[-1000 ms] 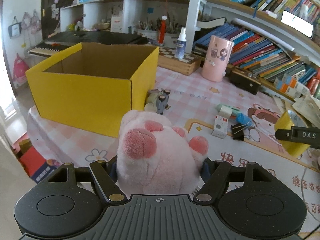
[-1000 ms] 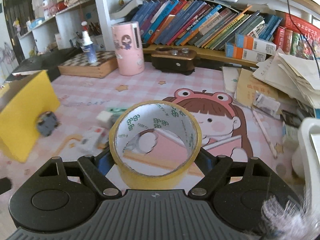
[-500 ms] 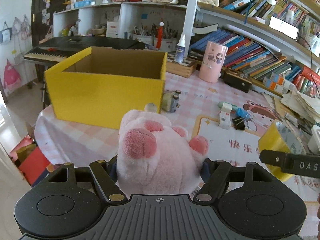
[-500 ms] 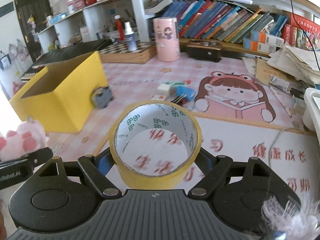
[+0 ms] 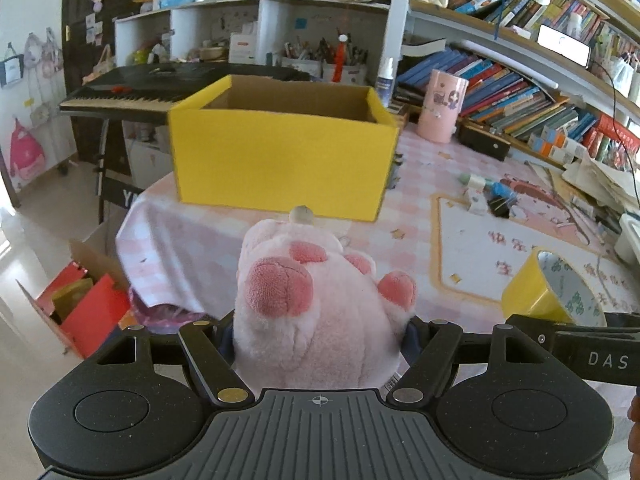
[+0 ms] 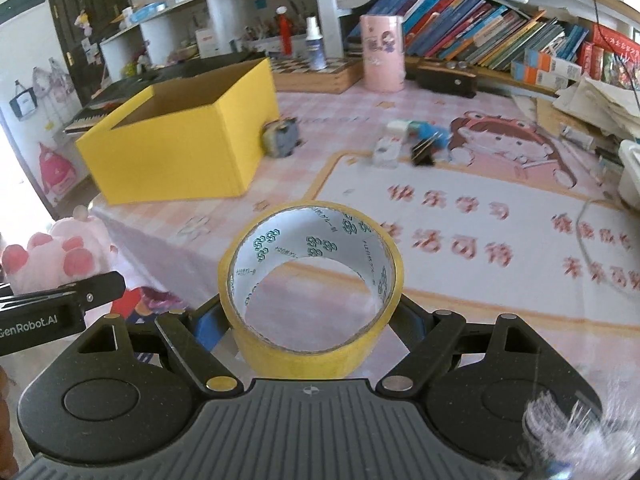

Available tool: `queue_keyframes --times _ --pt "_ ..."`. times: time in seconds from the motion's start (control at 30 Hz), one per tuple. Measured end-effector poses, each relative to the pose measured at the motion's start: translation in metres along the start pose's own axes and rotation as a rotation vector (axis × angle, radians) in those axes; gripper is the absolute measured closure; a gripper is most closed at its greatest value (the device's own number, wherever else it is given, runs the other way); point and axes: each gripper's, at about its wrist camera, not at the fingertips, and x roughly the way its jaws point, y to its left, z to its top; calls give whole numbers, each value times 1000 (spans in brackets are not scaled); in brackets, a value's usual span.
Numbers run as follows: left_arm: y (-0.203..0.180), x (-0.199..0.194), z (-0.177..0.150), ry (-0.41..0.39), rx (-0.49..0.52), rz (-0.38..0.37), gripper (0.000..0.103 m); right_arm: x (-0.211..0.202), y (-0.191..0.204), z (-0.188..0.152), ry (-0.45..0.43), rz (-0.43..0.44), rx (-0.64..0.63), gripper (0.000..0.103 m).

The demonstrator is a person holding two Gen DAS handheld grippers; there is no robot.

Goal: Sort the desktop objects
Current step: 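Lift the pig with the left tool while the right tool carries the tape toward the yellow box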

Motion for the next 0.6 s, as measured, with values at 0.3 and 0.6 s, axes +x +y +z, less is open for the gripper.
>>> queue_keyframes --times 0.3,0.6 --pt "31 -16 -8 -17 -23 21 28 -1 41 -12 19 50 -42 21" --pt "49 -21 -8 -38 -62 20 28 -1 64 -11 28 72 -106 21"
